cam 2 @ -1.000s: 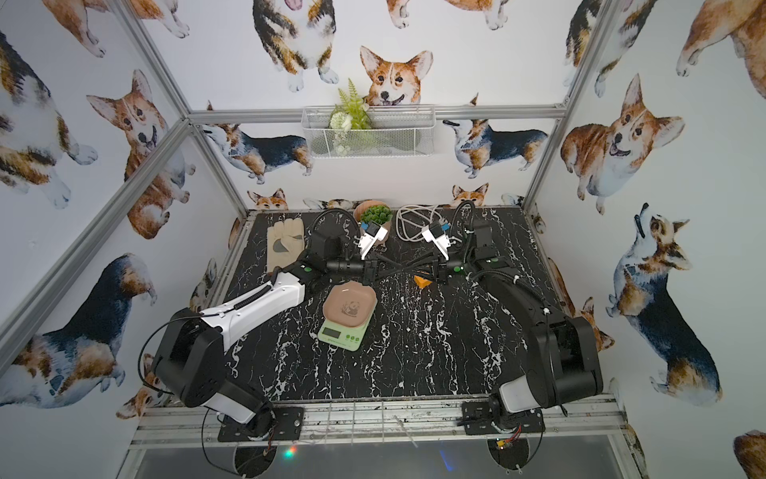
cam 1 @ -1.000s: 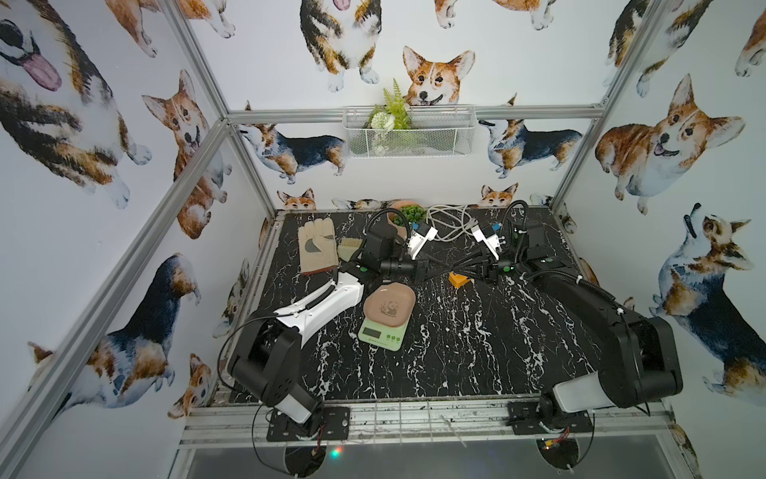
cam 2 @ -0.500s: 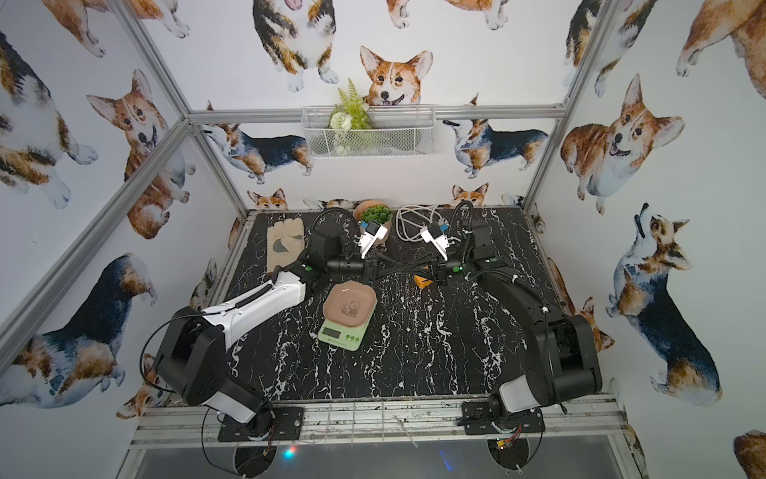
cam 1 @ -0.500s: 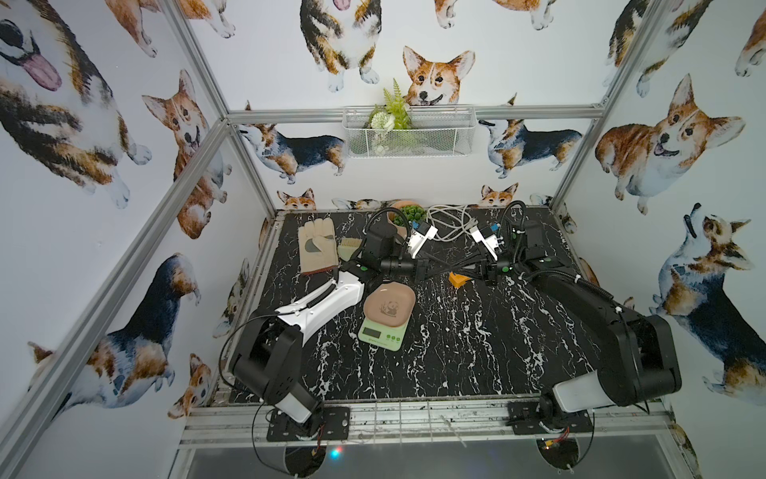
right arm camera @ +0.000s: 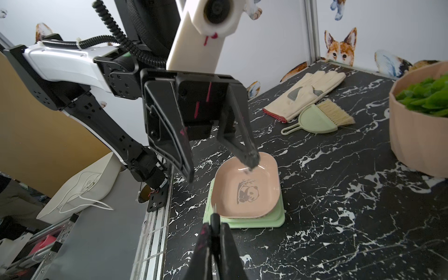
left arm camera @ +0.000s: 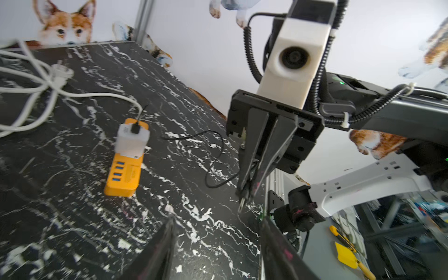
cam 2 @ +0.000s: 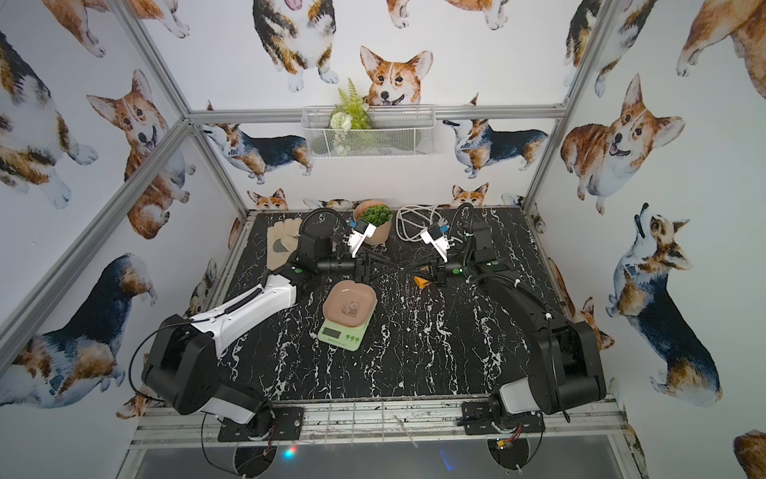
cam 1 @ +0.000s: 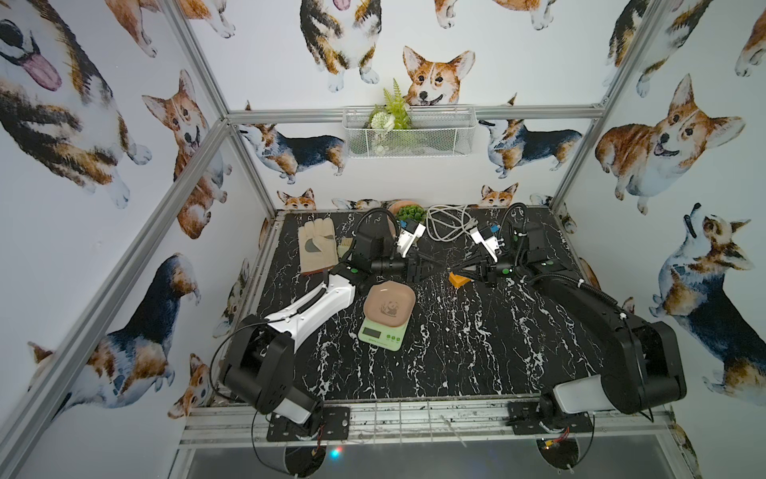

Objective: Charge the electronic scale
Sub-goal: Pick up the charging cable from the center of the board.

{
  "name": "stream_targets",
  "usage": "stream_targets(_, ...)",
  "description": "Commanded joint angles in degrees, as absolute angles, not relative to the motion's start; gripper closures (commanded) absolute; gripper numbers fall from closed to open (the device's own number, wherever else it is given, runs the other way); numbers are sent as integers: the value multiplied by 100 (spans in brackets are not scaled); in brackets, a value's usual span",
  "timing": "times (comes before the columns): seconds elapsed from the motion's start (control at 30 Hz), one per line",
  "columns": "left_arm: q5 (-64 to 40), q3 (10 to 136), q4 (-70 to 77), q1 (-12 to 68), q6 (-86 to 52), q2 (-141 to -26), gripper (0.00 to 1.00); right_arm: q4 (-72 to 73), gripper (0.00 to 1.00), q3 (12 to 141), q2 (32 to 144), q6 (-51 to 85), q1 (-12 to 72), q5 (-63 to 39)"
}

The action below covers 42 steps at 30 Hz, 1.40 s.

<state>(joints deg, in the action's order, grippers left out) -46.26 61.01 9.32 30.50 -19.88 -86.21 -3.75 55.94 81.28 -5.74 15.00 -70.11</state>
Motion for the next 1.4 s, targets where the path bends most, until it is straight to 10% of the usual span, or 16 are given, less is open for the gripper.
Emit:
stream_targets(0.0,-3909,5796,683,2757,-1970,-8361,41,17,100,5396,8071,130,1512,-6549)
stream_targets(0.7,-5580,6169,690,3577,-1559,-8721,54,2041,100,4493,7662,1205,1619,-7510)
stream_targets(1.37,-5587,6284,1076,3582,-1863,-8797,91,1696,100,4526,7558,976,1664,-7629)
